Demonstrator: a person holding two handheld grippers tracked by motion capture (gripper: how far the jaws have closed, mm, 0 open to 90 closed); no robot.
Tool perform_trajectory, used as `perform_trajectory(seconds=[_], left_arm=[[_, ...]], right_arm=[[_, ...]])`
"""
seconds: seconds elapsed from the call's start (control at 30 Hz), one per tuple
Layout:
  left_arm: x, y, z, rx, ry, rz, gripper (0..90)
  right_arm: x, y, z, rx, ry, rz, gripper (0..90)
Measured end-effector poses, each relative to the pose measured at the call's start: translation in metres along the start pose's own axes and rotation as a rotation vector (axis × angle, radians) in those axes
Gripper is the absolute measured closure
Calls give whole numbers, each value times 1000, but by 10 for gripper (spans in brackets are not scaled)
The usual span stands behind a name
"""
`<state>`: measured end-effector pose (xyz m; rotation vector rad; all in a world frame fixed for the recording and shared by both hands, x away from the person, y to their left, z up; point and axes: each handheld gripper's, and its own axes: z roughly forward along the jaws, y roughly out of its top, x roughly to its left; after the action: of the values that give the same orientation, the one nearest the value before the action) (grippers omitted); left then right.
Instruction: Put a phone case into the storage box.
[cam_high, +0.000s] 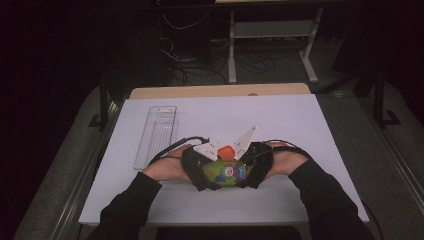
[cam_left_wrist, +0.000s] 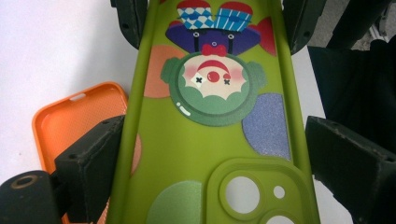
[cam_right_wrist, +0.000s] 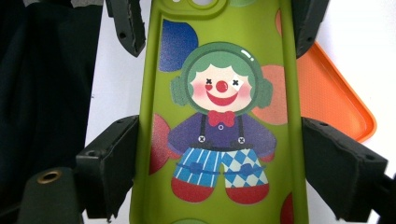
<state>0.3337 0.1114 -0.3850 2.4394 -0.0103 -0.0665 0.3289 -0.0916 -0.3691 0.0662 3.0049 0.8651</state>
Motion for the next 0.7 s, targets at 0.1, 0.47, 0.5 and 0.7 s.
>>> perform_trajectory(seconds=[0.1, 0.47, 0.5, 0.7], left_arm=[[0, -1, 2, -9, -3, -10, 91], [-1, 0, 2, 3, 0, -2, 142], [-1, 0, 2, 4, -2, -5, 143], [-1, 1, 2, 12, -5, -12, 155]], right_arm=[[0, 0, 1, 0, 6, 0, 151], [0, 1, 2, -15, 4, -24, 151], [0, 2, 2, -16, 4, -24, 151], [0, 2, 2, -12, 12, -15, 149]])
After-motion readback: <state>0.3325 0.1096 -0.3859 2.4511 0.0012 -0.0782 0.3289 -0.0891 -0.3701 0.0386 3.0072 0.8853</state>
